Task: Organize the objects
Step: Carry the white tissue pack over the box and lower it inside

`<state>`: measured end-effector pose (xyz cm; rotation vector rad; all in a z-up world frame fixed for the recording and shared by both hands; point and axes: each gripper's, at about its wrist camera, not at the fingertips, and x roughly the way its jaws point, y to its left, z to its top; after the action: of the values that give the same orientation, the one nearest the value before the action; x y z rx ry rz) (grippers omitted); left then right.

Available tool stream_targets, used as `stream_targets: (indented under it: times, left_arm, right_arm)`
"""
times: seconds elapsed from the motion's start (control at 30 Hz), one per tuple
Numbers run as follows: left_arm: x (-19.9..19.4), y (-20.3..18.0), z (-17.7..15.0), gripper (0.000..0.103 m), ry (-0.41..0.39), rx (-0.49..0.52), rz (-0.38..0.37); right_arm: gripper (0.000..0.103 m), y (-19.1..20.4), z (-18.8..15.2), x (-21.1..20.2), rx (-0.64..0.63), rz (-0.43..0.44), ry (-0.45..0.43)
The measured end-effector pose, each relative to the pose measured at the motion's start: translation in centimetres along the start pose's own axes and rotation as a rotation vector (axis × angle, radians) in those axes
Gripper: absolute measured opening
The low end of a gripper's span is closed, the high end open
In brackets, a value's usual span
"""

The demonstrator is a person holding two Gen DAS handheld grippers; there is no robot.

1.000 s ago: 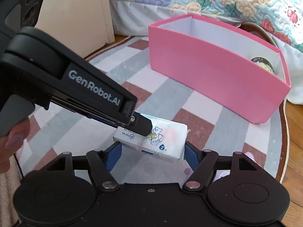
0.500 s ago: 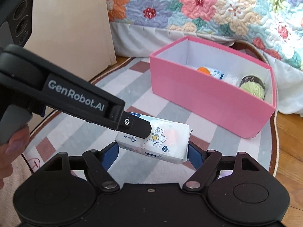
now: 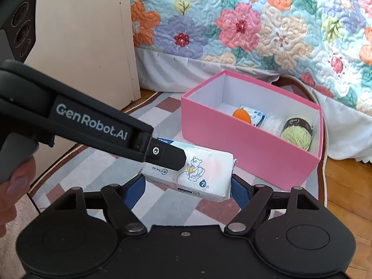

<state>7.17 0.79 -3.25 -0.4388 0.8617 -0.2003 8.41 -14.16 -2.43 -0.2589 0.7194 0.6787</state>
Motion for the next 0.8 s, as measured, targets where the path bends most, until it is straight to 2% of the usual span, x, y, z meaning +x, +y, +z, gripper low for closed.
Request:
stream_targets:
  times: [0.57,0.8]
  left_arm:
    - [-1.8,-2.6,2.8,0.032,-0.024,0.062,-0.009]
    - [-1.2,-3.6,4.4,0.032,-0.012,0.079,-0.031]
  right_arm:
    - [0.083,-0.4,2.2,-2.1,0.005,-0.032,-0.067]
    - [0.081,-1.4,2.8,-2.5,-0.001,-0.047,-0.107]
